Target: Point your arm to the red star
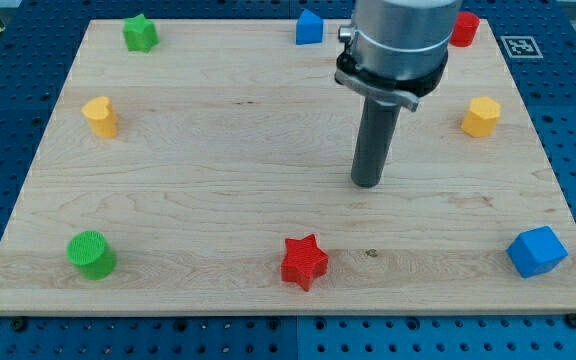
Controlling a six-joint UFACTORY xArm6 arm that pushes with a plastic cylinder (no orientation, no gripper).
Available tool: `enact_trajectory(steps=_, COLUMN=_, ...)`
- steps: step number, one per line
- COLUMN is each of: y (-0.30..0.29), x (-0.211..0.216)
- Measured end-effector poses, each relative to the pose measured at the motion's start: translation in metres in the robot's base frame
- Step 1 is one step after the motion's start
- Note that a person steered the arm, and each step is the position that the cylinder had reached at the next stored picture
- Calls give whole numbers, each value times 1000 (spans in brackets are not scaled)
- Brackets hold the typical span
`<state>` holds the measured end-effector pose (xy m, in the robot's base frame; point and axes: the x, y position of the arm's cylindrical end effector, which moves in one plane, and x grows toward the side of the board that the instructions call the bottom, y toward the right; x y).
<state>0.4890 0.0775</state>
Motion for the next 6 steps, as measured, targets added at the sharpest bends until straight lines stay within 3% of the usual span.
enact_trajectory(steps=2, y=36, x=62)
enact_trajectory(steps=3, y=34, x=119)
enact_trajectory(steps=4, y=8, x=128)
enact_trajectory(steps=5, y=-53, x=114)
enact_trajectory(steps=6, y=-69, x=114)
